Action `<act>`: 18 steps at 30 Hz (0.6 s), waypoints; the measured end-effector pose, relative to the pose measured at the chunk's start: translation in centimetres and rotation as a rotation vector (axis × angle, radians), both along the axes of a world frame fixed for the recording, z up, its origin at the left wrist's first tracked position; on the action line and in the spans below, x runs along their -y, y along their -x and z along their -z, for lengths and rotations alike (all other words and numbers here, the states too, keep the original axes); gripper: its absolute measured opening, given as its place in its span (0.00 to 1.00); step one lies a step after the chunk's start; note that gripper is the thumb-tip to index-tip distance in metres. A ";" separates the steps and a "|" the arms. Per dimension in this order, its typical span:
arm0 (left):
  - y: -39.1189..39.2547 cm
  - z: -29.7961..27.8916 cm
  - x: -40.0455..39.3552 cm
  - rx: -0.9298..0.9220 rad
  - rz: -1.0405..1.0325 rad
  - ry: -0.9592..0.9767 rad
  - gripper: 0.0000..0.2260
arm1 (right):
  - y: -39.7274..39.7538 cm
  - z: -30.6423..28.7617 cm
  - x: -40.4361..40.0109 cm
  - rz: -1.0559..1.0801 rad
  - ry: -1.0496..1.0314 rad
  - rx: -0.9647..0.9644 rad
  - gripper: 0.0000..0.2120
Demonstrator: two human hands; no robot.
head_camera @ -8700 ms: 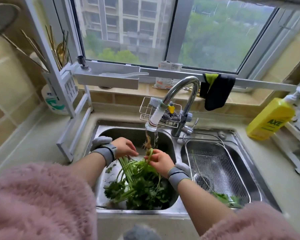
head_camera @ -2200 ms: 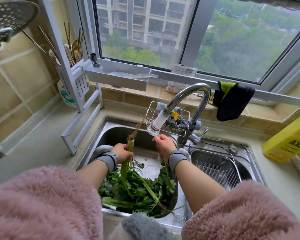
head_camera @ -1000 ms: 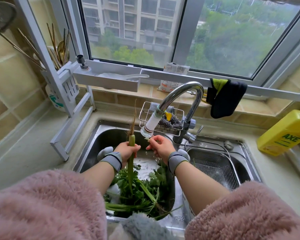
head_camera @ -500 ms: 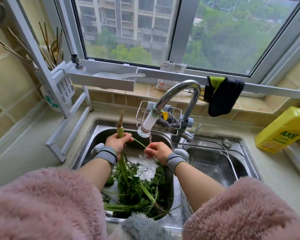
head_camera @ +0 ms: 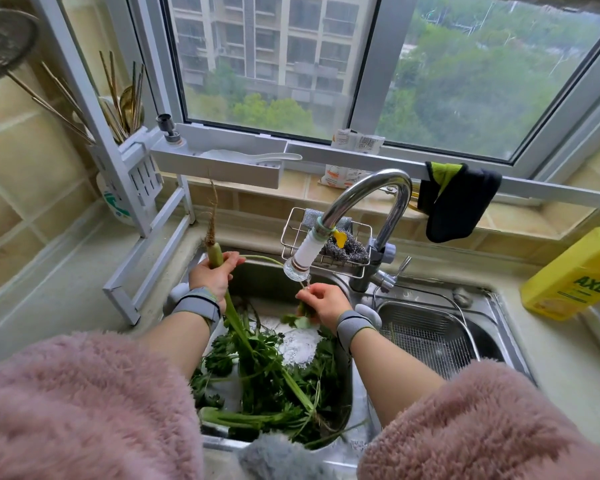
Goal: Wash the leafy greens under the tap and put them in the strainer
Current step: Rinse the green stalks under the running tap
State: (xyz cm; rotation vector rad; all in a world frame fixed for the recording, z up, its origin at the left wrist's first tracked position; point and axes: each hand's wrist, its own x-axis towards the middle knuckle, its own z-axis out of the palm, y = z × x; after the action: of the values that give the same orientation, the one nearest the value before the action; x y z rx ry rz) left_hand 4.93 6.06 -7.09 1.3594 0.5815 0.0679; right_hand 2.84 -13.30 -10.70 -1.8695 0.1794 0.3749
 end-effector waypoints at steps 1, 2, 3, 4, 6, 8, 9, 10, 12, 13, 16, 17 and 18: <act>0.0 0.0 -0.1 0.003 -0.003 -0.006 0.09 | -0.1 0.1 0.0 0.017 -0.039 -0.009 0.06; 0.1 -0.1 -0.2 0.007 -0.011 -0.009 0.09 | -0.1 0.4 -0.1 0.036 -0.070 -0.021 0.07; 0.1 0.0 -0.3 0.010 -0.018 -0.015 0.09 | -0.1 0.5 0.0 0.043 -0.057 -0.026 0.07; 0.2 -0.1 -0.4 0.012 -0.016 -0.026 0.09 | -0.1 0.5 0.0 0.035 -0.015 -0.027 0.07; 0.3 0.0 -0.5 0.008 0.038 -0.075 0.08 | 0.1 0.4 0.4 -0.042 0.136 -0.060 0.12; 0.5 0.2 -0.4 -0.026 0.187 -0.142 0.06 | 0.3 0.6 0.7 -0.153 0.331 -0.077 0.18; 0.7 0.3 -0.3 -0.047 0.274 -0.167 0.05 | 0.2 0.6 0.8 -0.182 0.389 -0.071 0.23; 0.8 0.4 0.0 -0.064 0.360 -0.177 0.05 | 0.2 0.5 0.6 -0.194 0.400 -0.044 0.26; 1.2 0.7 1.0 -0.102 0.488 -0.179 0.04 | 0.5 -0.3 0.1 -0.235 0.336 0.040 0.27; 1.3 0.9 1.5 -0.120 0.528 -0.178 0.04 | 0.6 -0.6 -0.1 -0.250 0.260 0.051 0.25; 1.7 1.1 3.0 -0.163 0.607 -0.161 0.02 | 1.1 -0.9 -0.7 -0.256 0.066 -0.011 0.18; 1.9 1.0 3.3 -0.170 0.630 -0.167 0.02 | 1.2 -0.7 -0.7 -0.254 0.070 -0.011 0.14; 2.0 1.1 3.5 -0.169 0.649 -0.173 0.02 | 1.3 -0.4 -0.6 -0.257 0.091 -0.001 0.10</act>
State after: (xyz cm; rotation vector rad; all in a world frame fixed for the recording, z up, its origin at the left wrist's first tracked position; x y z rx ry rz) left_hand 2.90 2.58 -8.21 1.6762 0.2540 -0.5370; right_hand 1.53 -12.73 -10.33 -1.9878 -0.0453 0.5516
